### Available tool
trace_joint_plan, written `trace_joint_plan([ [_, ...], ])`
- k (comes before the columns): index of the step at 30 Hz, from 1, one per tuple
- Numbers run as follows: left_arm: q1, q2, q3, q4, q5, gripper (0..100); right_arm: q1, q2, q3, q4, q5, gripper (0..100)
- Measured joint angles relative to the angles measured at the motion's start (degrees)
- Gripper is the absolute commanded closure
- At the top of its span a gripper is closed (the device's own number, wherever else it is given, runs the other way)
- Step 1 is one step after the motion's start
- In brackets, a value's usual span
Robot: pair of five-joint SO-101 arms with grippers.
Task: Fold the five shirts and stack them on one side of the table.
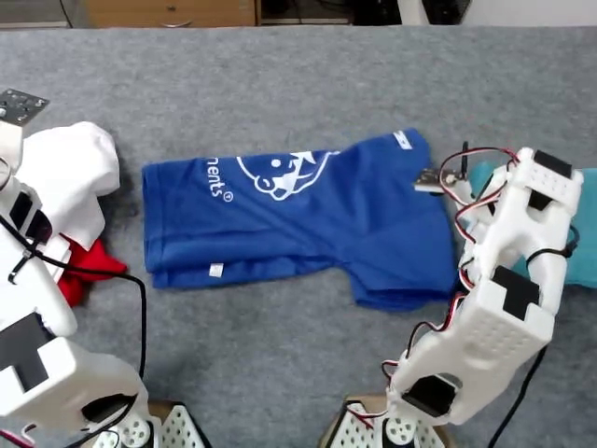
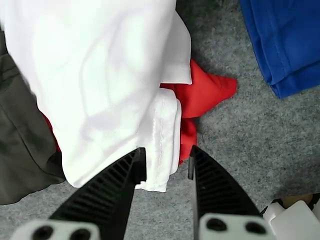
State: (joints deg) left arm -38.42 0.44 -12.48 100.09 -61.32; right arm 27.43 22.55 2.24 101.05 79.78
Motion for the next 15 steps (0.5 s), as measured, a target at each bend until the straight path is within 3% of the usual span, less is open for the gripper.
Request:
trace_joint_plan([
  [7, 0.1, 0.0, 1.2, 0.0, 0.0, 84, 0.0, -0.1, 0.5, 0.0, 0.0, 97.9],
  [13, 1.4, 0.0, 4.9, 0.0, 0.0, 80, 0.0, -5.0, 0.5, 0.0, 0.0, 76.9],
  [15, 1.4, -0.2, 5.2, 0.0, 0.0, 80, 0.0, -7.8, 0.9, 0.0, 0.0, 76.0],
])
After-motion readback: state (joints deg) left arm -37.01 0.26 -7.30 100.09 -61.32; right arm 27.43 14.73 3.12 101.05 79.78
